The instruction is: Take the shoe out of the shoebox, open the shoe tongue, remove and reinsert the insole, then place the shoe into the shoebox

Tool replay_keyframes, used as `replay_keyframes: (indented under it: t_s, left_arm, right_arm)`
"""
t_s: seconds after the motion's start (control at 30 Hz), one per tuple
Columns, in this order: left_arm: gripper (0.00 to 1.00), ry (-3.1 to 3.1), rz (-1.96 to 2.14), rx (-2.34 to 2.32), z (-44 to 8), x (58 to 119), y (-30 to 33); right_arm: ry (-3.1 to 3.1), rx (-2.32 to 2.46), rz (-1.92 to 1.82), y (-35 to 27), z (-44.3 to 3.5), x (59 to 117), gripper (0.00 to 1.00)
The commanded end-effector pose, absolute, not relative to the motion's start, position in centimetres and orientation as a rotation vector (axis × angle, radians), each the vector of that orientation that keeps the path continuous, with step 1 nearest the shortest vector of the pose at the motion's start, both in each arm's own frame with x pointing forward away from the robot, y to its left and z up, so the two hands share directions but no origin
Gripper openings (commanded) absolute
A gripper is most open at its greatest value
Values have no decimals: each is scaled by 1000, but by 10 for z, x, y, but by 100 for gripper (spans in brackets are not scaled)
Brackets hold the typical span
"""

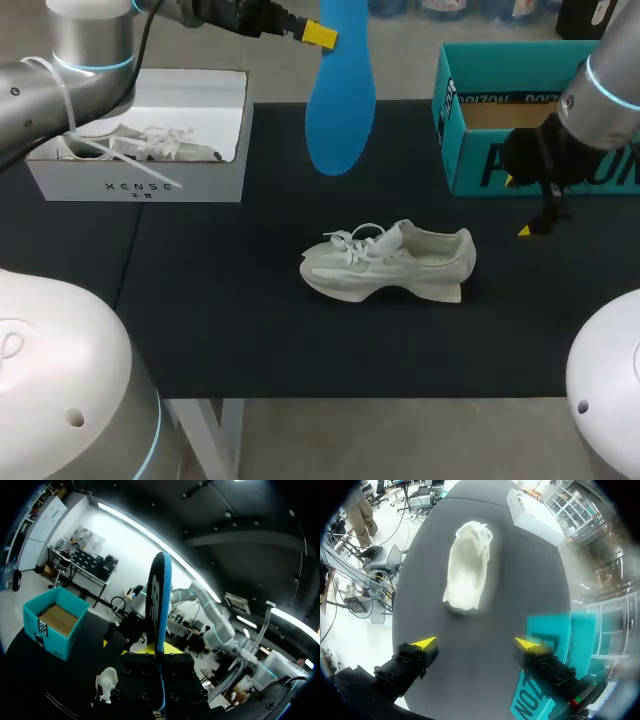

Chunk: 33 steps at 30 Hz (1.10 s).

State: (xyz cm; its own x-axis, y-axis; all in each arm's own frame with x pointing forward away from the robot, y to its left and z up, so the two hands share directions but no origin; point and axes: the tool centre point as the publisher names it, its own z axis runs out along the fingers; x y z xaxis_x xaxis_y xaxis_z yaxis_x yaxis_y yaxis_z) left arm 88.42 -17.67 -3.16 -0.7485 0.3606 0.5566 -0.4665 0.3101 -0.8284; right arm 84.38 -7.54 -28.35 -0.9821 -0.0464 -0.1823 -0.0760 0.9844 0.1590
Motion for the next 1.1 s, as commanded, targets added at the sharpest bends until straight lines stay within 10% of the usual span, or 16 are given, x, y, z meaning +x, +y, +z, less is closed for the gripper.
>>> replay_keyframes:
  t_s: [0.03,1.1]
  left_arm:
    - [0,-1887,1516,96,-31,883,-177]
    - [0,-1917,1500,121,-32,856,-178]
  right_arm:
    - [2954,-85,164,-72,-282,844,100]
    - [2949,-98,158,-65,-278,844,100]
